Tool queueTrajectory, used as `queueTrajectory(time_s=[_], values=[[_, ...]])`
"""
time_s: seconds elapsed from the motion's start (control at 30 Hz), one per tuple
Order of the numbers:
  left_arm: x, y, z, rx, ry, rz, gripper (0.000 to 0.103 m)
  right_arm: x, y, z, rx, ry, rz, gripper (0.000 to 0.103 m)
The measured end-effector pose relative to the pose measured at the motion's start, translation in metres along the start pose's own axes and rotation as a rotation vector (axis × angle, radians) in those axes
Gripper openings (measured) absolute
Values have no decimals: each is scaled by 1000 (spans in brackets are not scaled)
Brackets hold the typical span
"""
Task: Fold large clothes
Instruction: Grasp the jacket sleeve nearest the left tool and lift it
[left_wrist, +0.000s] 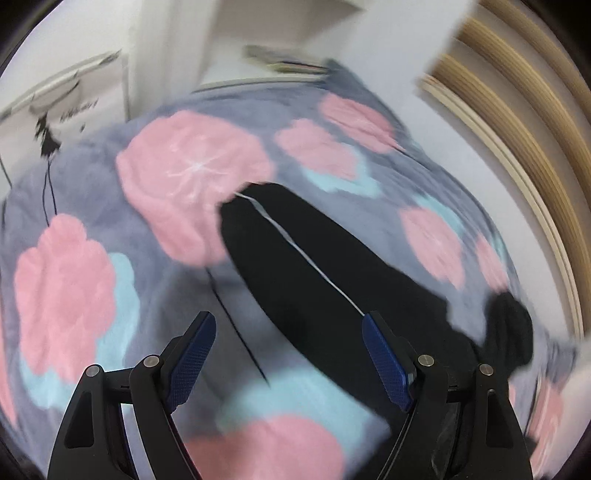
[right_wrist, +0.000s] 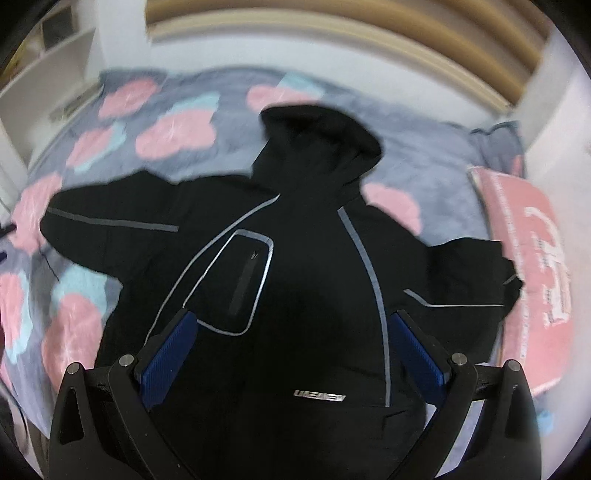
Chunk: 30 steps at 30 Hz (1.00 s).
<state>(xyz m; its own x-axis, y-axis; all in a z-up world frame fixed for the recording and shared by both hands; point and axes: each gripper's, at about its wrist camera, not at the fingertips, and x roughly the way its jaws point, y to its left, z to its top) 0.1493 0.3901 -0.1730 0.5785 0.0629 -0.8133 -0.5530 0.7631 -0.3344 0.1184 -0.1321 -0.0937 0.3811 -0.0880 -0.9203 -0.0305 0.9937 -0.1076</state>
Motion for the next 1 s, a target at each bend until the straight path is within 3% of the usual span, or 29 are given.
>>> queueTrajectory(time_s=[0.27, 0.37, 0.47, 0.53, 0.57, 0.6, 0.63, 0.7, 0.77, 0.87, 1.0], values=[[134, 43, 57, -81, 43, 58, 82, 53, 36, 10, -112, 94, -13, 103], [170, 56, 68, -112, 51, 101, 82, 68, 45, 9, -146, 129, -15, 103], [188, 58, 71, -120, 73, 68, 81, 78, 51, 7, -166, 161, -12, 103], [184, 48, 71, -62, 52, 35, 48, 82, 53, 6, -175, 171, -10, 103], [178, 38, 70, -12, 37, 56, 44, 83, 54, 6, -176, 173, -5, 103], [170, 31, 68, 30, 20, 55, 29, 83, 54, 6, -175, 170, 0, 103], [161, 25, 66, 60, 9, 50, 24, 83, 55, 6, -173, 167, 2, 103], [139, 15, 62, 93, -23, 35, 23, 79, 53, 6, -166, 158, 8, 103], [110, 3, 57, 123, -51, -43, 15, 73, 49, 3, -149, 148, 15, 103], [72, -30, 45, 238, -98, -74, 15, 64, 42, 0, -124, 136, 24, 103], [32, -81, 21, 358, -104, -178, 14, 50, 28, -6, -77, 113, 34, 103]])
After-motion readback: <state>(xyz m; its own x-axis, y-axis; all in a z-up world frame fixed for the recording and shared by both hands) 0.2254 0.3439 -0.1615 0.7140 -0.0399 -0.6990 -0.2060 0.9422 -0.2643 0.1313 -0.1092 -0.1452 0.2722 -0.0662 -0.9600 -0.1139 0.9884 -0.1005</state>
